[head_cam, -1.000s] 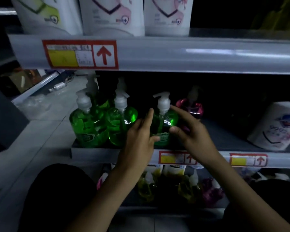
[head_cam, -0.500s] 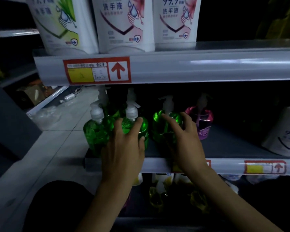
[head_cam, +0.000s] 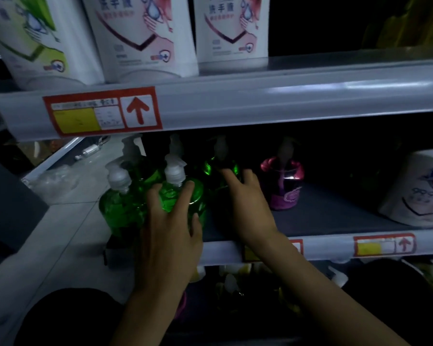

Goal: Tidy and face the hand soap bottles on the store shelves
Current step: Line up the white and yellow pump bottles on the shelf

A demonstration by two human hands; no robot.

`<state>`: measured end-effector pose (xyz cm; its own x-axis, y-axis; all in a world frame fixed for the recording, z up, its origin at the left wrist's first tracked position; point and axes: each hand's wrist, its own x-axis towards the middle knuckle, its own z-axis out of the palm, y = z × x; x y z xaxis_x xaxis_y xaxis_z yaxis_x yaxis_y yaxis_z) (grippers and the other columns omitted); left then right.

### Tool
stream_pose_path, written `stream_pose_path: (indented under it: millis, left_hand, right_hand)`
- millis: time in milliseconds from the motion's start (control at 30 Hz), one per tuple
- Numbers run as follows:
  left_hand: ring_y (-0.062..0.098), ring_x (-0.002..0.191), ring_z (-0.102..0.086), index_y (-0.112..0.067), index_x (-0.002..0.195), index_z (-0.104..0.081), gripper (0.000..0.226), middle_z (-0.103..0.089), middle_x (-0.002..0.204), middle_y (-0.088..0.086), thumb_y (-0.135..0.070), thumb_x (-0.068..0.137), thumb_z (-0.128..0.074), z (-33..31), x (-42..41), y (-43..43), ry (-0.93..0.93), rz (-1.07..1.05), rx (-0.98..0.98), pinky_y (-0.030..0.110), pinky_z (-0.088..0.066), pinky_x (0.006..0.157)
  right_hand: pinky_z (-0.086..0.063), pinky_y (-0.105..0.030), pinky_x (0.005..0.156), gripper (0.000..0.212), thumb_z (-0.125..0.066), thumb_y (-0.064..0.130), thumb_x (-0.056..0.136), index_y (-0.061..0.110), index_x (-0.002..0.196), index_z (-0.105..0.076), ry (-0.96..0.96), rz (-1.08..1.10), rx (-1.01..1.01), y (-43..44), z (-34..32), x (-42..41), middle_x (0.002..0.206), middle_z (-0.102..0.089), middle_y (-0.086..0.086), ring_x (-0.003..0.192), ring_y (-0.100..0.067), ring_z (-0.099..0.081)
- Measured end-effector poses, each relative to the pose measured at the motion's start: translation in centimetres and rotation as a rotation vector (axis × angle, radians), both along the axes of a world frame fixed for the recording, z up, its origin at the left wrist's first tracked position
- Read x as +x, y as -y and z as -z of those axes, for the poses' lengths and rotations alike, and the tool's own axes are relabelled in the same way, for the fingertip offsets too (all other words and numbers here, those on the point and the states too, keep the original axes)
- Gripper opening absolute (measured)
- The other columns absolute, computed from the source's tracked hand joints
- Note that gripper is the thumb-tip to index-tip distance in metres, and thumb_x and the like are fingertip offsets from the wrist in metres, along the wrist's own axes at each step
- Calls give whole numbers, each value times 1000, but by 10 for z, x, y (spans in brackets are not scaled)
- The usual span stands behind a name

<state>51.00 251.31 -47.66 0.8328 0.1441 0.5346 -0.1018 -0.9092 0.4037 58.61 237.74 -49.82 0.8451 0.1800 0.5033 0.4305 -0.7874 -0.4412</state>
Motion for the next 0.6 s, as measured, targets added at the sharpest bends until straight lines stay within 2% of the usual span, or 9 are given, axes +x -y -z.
stream_pose_path:
  millis: [100,167,233,300,333,400,467,533,600]
  left_hand:
    - [34,85,-57,-18,128,-55,49,-36,131,15,-9,82,-67,0,0,9,95,44,-6,45,-55,73]
    - [25,79,-52,-11,123,-59,40,-42,118,13,-9,83,-64,1,-4,19,167,129,6,37,-52,68]
    - [15,78,-47,-10,116,-63,31,-48,107,7,-12,85,-60,3,-6,37,174,243,10,28,-44,65]
    - [8,77,-47,-14,112,-64,25,-54,100,0,-11,87,-62,3,-3,62,107,367,-32,17,-37,66]
    - [3,76,-47,-17,111,-64,25,-55,96,-6,-10,87,-63,1,-1,78,57,440,-77,9,-33,67]
    - [-6,74,-50,-18,110,-65,25,-52,86,-16,-9,86,-64,-6,7,115,-15,568,-178,2,-34,63]
    - [-7,69,-53,-18,113,-63,27,-60,87,-14,-11,88,-63,-15,22,157,-92,659,-283,4,-36,62]
    - [3,70,-57,-21,124,-57,34,-66,109,-5,-17,90,-60,-20,45,199,-215,706,-364,19,-45,67]
    - [18,82,-63,-19,135,-49,43,-59,129,2,-17,92,-57,-24,66,238,-331,735,-400,31,-51,73]
  right_hand:
    - [-54,-38,78,61,-61,8,80,25,136,-44,46,-44,18,22,-12,-14,127,-40,-9,118,-31,-45]
    - [-50,-33,69,43,-60,12,81,19,123,-55,145,-10,-13,48,-20,-27,126,-44,-8,112,-31,-50]
    - [-47,-29,65,23,-57,19,84,15,106,-61,226,87,-22,83,-25,-42,117,-51,-7,102,-31,-55]
    - [-49,-34,72,21,-52,21,81,11,96,-63,265,200,58,121,-26,-55,107,-54,-7,96,-31,-57]
    - [-48,-35,77,21,-53,17,79,10,95,-64,290,276,116,142,-26,-60,104,-54,-8,96,-31,-57]
    - [-43,-33,83,27,-58,7,75,10,101,-63,342,450,243,182,-23,-69,104,-53,-10,98,-31,-55]
    - [-45,-37,88,38,-60,2,77,11,114,-59,369,608,374,221,-22,-76,110,-52,-12,104,-31,-54]
    - [-49,-44,91,48,-60,2,81,16,127,-52,302,669,485,253,-17,-79,119,-53,-8,110,-27,-54]
    - [-49,-45,95,56,-61,3,82,23,133,-47,146,608,540,279,-6,-76,127,-57,-2,117,-22,-54]
